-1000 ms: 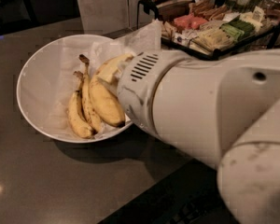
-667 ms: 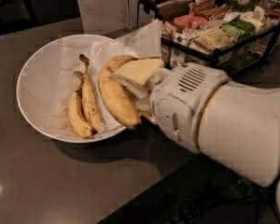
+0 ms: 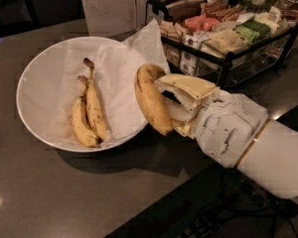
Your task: Pick banana from white bowl
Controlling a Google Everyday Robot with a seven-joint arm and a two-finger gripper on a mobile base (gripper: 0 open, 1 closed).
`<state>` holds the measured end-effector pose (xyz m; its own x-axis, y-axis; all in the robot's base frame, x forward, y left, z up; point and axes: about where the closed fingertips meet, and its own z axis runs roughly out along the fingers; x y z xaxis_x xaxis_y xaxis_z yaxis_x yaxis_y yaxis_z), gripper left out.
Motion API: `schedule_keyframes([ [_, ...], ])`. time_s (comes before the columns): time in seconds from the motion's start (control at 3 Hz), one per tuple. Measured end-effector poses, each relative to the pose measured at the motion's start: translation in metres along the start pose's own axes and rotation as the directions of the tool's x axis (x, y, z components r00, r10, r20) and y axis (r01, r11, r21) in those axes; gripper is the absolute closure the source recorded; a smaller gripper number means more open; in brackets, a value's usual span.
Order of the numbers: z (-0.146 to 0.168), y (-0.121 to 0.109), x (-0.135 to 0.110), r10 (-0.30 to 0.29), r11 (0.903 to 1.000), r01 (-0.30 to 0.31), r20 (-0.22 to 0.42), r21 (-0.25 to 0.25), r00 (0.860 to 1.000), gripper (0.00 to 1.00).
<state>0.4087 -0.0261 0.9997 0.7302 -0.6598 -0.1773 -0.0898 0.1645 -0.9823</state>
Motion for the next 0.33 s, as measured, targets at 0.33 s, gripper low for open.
schedule_keyframes([
  [0.33,0.0000,-0.0001,-0.0002,-0.004,1.0000,0.004,0.000,-0.001,1.000,1.00],
])
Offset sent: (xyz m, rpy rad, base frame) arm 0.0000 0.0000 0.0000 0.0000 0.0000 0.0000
